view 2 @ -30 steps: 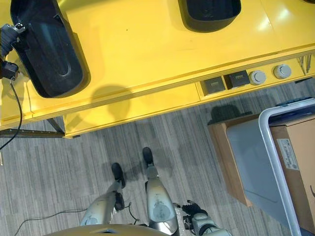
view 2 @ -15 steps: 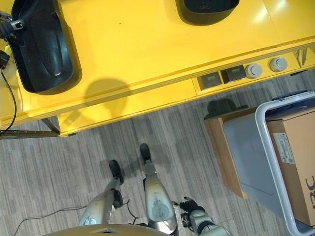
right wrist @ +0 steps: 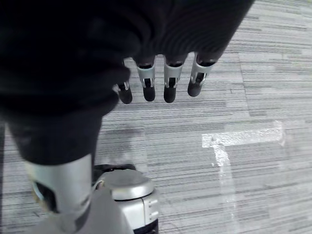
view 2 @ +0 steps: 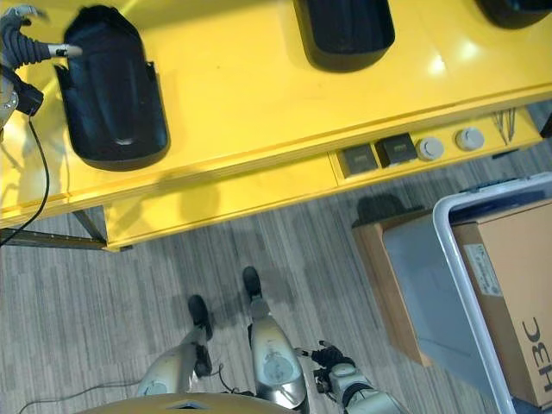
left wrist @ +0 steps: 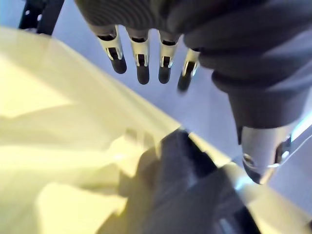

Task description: Move parts from the plastic box to the shelf.

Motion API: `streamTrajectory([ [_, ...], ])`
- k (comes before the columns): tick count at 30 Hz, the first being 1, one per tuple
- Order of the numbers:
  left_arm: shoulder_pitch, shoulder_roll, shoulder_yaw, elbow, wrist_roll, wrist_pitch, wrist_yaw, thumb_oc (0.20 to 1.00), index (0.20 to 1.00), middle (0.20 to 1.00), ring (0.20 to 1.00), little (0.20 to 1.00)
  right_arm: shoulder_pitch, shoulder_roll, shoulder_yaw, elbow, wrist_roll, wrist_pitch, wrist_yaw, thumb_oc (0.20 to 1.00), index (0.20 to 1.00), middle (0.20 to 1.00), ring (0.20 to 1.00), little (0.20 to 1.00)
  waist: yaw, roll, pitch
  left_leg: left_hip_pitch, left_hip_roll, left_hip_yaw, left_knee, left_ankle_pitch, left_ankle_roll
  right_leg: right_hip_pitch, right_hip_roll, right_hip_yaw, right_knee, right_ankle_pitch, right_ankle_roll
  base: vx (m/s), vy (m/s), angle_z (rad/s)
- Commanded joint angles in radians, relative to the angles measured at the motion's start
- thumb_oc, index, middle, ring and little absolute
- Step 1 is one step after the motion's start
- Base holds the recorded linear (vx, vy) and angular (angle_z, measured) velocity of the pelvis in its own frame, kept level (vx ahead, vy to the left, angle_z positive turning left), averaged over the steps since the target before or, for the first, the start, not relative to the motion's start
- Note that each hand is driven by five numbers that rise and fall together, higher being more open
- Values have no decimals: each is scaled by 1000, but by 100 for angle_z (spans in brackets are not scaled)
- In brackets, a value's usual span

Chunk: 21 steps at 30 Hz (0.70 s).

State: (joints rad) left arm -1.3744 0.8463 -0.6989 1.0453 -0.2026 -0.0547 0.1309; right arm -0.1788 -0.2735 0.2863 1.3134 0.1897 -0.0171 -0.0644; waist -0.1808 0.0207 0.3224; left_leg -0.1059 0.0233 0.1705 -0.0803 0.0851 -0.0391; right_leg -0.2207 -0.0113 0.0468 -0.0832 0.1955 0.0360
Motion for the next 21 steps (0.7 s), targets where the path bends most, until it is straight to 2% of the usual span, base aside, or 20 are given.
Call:
streamTrajectory([
  [1, -81, 41, 20, 31, 63, -32, 103, 1000, 1000, 1000, 1000, 1000, 70, -8, 9, 53, -8, 12, 16, 1000, 1000, 1000, 1000, 1000, 14, 33, -138, 27, 108, -69, -7, -16, -75, 56, -53, -9, -4, -91, 91, 84, -8, 19],
  [3, -50, 42, 33, -32, 115, -26, 142, 1000, 1000, 1000, 1000, 1000, 71, -5, 6, 64, -20, 17, 21, 1000, 1000, 1000, 1000, 1000, 21, 35, -172, 61, 109, -75, -7, -25, -75, 93, -53, -22, -3, -106, 91, 85, -6, 10],
  [5, 37, 35, 97, -161, 139, -22, 185, 1000, 1000, 1000, 1000, 1000, 70, -1, 3, 65, -25, 19, 17, 1000, 1000, 1000, 1000, 1000, 29, 32, -197, 90, 110, -79, -7, -31, -73, 126, -54, -32, 3, -122, 90, 56, -5, 21],
  [6, 109, 31, 149, -295, 124, -45, 202, 1000, 1000, 1000, 1000, 1000, 68, 3, -14, 64, -22, 18, 13, 1000, 1000, 1000, 1000, 1000, 39, 24, -205, 103, 110, -86, -7, -34, -72, 140, -55, -39, 9, -129, 89, 43, -4, 22],
  [7, 232, 33, 240, -459, 79, -80, 197, 1000, 1000, 1000, 1000, 1000, 72, 2, -24, 59, -23, 19, 12, 1000, 1000, 1000, 1000, 1000, 46, 21, -209, 125, 108, -89, -7, -41, -71, 165, -53, -43, 16, -143, 86, 21, 8, 9],
  [8, 356, 44, 328, -601, 93, -96, 205, 1000, 1000, 1000, 1000, 1000, 84, 8, -31, 55, -30, 19, 13, 1000, 1000, 1000, 1000, 1000, 50, 18, -222, 133, 109, -92, -7, -43, -69, 175, -55, -47, 17, -149, 84, 40, 7, 2],
  [9, 476, 18, 384, -704, 88, -127, 199, 1000, 1000, 1000, 1000, 1000, 91, 15, -50, 49, -38, 14, 13, 1000, 1000, 1000, 1000, 1000, 59, 4, -231, 143, 108, -96, -5, -49, -68, 187, -54, -48, 21, -156, 80, 39, 5, 3],
  [10, 497, 17, 401, -718, 92, -122, 198, 595, 595, 595, 595, 595, 95, 10, -45, 48, -38, 14, 12, 1000, 1000, 1000, 1000, 1000, 55, 9, -233, 145, 107, -96, -5, -49, -68, 189, -54, -47, 21, -157, 80, 67, 14, 8],
  [11, 712, -9, 516, -919, 53, -171, 134, 200, 200, 200, 200, 200, 116, 16, -83, 38, -44, 17, 15, 1000, 1000, 1000, 1000, 1000, 66, -6, -252, 163, 107, -104, 3, -61, -65, 210, -53, -47, 31, -171, 75, 60, 15, 14],
  [14, 953, -178, 612, -1131, -10, -216, 68, 200, 200, 200, 200, 200, 145, 37, -96, 31, -67, 15, 15, 1000, 1000, 1000, 1000, 1000, 73, -23, -271, 184, 106, -115, 5, -76, -59, 240, -55, -54, 40, -189, 68, 66, 13, 20],
  [15, 1035, -259, 633, -1165, -74, -221, 42, 200, 200, 200, 200, 200, 157, 45, -94, 31, -71, 13, 15, 1000, 1000, 1000, 1000, 1000, 72, -26, -278, 191, 103, -118, 4, -80, -55, 250, -56, -54, 40, -193, 66, 31, -4, 16],
  [16, 1037, -260, 634, -1166, -74, -220, 42, 200, 200, 200, 200, 200, 157, 44, -93, 31, -71, 13, 15, 1000, 1000, 1000, 1000, 1000, 71, -26, -279, 192, 103, -119, 4, -80, -55, 250, -56, -55, 40, -193, 66, 48, 11, 18],
  [17, 1225, -384, 634, -1232, -116, -211, -21, 200, 200, 200, 200, 200, 167, 69, -131, 36, -49, 2, 1, 1000, 1000, 1000, 1000, 1000, 81, -35, -278, 199, 95, -123, 2, -88, -45, 264, -62, -60, 37, -195, 62, 34, 12, 13],
  [20, 1318, -426, 605, -1269, -169, -195, -62, 200, 200, 200, 200, 200, 160, 83, -141, 27, -26, -8, -9, 1000, 1000, 1000, 1000, 1000, 87, -35, -268, 192, 88, -126, 1, -88, -38, 260, -64, -62, 35, -193, 62, -5, 14, 7],
  [21, 1360, -418, 570, -1275, -155, -187, -97, 200, 200, 200, 200, 200, 156, 90, -135, 28, -27, -9, -9, 1000, 1000, 1000, 1000, 1000, 90, -35, -262, 187, 86, -127, 2, -88, -36, 256, -66, -62, 36, -192, 62, -22, 17, 7],
])
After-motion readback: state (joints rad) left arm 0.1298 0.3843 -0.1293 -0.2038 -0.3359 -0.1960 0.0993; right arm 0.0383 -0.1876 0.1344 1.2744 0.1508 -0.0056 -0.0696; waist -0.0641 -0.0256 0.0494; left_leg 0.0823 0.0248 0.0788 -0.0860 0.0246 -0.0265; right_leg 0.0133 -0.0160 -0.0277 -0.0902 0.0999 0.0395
